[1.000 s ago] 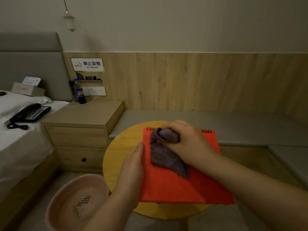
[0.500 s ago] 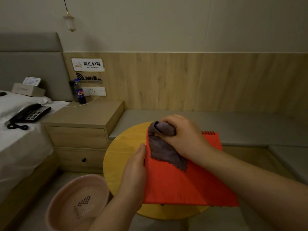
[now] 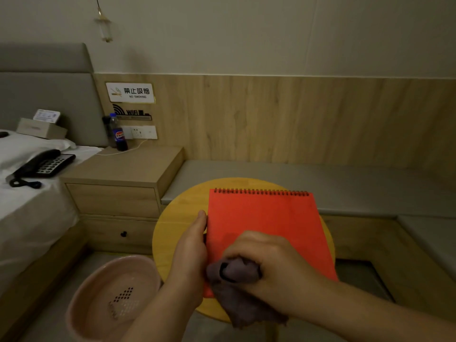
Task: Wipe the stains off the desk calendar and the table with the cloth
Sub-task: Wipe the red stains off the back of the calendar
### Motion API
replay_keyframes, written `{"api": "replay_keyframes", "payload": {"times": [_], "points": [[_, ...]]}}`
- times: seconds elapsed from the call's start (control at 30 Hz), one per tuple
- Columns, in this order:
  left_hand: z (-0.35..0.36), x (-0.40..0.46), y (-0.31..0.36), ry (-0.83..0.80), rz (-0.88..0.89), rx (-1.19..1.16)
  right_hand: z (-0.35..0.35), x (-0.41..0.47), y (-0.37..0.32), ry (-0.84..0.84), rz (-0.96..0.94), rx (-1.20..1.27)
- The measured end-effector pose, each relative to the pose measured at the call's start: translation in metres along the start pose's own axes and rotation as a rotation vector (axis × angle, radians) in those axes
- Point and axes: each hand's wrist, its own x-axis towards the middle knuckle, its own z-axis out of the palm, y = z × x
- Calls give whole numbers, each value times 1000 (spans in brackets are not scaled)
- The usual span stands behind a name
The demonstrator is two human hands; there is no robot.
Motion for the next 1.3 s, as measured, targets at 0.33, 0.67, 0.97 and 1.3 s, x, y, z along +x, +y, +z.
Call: {"api": "replay_keyframes", "payload": {"times": [0.33,0.67,0.97,1.3], "points": [[2,3,-5,-43,-120,-144,-7,5,-1,22,-16,-27],[0,-6,-4,-71,49,-71,-17,45,15,194,96,-118],[1,-3,-8,-94,62,40,-30,89,31,384,220,-157],[-7,2,-9,-120,81,-78,-11,53,11,286,154,-134]]}}
